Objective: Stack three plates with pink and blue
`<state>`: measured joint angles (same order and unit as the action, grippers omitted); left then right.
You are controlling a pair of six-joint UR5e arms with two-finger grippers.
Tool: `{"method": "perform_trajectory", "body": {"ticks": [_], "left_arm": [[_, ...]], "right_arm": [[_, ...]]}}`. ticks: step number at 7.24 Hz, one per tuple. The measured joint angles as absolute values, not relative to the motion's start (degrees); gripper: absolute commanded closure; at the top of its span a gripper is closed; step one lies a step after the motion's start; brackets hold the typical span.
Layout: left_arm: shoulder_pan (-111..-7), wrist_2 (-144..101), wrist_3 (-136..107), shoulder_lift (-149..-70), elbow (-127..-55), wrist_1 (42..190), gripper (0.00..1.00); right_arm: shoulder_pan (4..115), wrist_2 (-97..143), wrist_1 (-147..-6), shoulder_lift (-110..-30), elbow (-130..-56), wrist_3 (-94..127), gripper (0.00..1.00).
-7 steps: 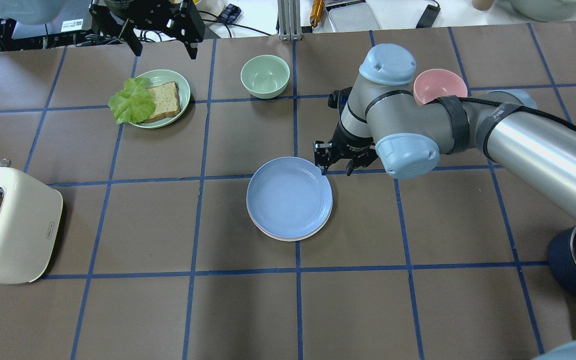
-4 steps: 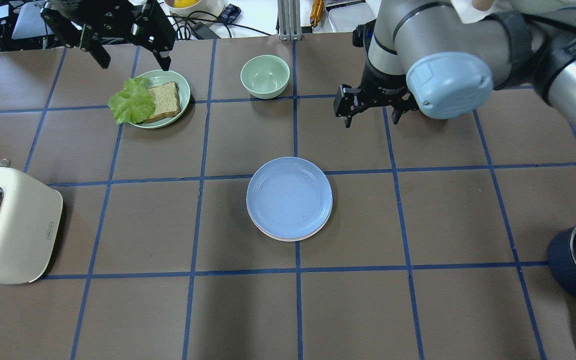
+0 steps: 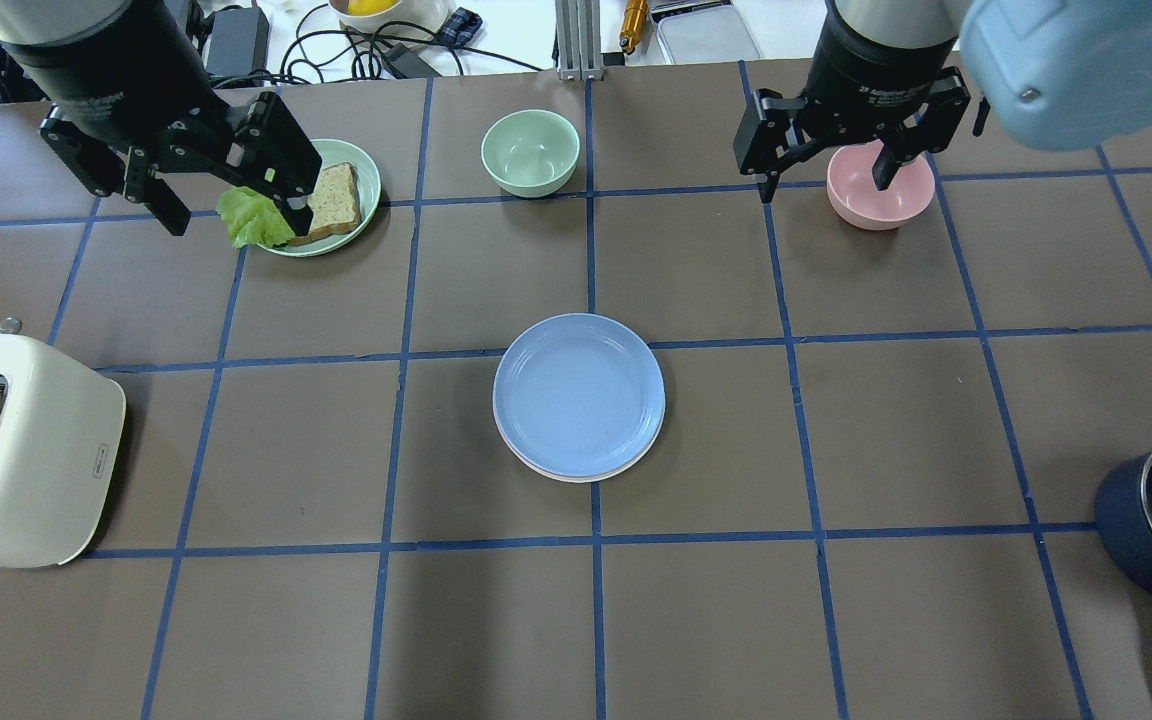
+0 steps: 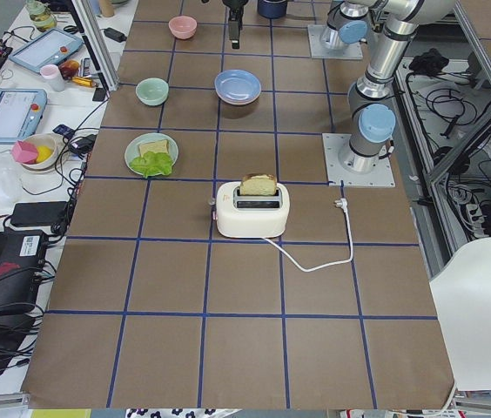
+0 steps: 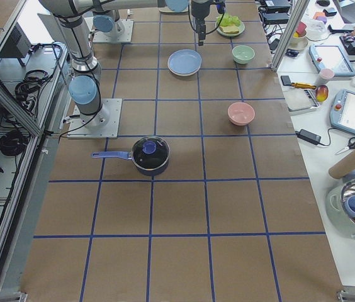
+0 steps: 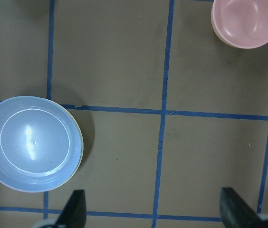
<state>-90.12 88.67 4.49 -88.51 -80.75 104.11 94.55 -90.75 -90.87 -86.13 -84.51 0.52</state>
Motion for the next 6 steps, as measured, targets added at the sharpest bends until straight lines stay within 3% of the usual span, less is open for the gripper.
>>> {"method": "perform_trajectory", "body": {"ticks": [5,6], "left_arm": [[-87.4,89.05,7.08,-86.53,-83.25,103.8,0.0],[-87.38,89.06,7.13,-86.42,-83.54,103.84,0.05]], "right_arm": [[93.1,-91.3,-89.0,-86.48,-83.7,-0.46,0.0],[93.09,-91.36,-88.92,-86.48,-83.75,-0.45,0.0]]}}
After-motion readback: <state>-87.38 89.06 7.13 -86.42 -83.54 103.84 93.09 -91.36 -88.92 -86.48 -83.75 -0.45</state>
